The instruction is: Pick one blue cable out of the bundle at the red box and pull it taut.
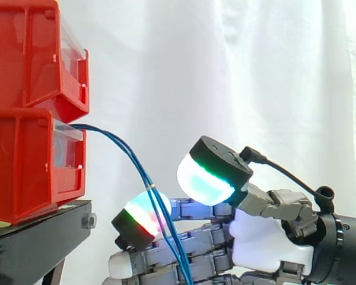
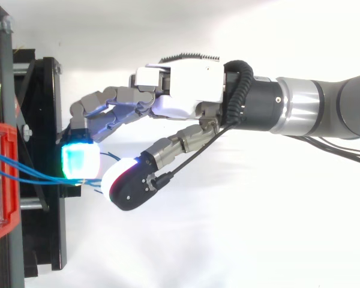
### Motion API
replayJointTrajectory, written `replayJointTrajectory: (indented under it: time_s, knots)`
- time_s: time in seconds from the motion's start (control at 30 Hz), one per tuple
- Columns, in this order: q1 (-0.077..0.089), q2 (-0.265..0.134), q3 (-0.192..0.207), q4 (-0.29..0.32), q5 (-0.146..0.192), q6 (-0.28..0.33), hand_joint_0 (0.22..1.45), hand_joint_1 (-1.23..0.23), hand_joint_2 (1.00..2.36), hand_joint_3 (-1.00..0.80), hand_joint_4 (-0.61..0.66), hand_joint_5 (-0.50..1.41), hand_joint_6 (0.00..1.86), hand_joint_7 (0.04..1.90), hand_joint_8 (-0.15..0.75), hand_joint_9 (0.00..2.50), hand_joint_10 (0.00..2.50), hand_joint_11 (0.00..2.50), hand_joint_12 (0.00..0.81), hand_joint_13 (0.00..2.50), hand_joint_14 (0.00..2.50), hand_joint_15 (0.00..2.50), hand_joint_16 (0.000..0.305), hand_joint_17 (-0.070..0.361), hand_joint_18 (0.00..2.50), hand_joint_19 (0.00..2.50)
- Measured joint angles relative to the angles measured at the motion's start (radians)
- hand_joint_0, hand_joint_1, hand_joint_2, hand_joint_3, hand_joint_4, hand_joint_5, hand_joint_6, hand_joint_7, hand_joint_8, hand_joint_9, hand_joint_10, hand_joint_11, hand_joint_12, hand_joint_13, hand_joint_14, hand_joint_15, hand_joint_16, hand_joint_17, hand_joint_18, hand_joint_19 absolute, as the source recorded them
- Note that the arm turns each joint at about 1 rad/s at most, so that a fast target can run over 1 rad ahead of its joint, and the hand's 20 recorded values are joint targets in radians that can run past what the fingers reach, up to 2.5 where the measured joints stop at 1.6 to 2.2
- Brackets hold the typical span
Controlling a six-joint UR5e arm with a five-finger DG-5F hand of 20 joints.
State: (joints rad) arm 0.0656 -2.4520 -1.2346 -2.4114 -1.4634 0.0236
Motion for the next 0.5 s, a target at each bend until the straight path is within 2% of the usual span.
replayJointTrajectory:
  time_s: [0.23, 0.5]
  knots:
    - [0.004, -0.015, 0.000, 0.025, 0.021, -0.034, 0.54, -0.71, 1.00, -0.50, 0.34, -0.12, 0.50, 1.13, 0.393, 0.58, 0.01, 0.38, 0.423, 0.42, 0.01, 0.21, 0.059, 0.132, 0.42, 0.37]
    - [0.006, -0.020, 0.001, 0.055, 0.034, -0.043, 0.53, -0.71, 1.00, -0.50, 0.35, -0.13, 0.50, 1.10, 0.393, 0.58, 0.01, 0.37, 0.424, 0.42, 0.01, 0.20, 0.059, 0.132, 0.41, 0.36]
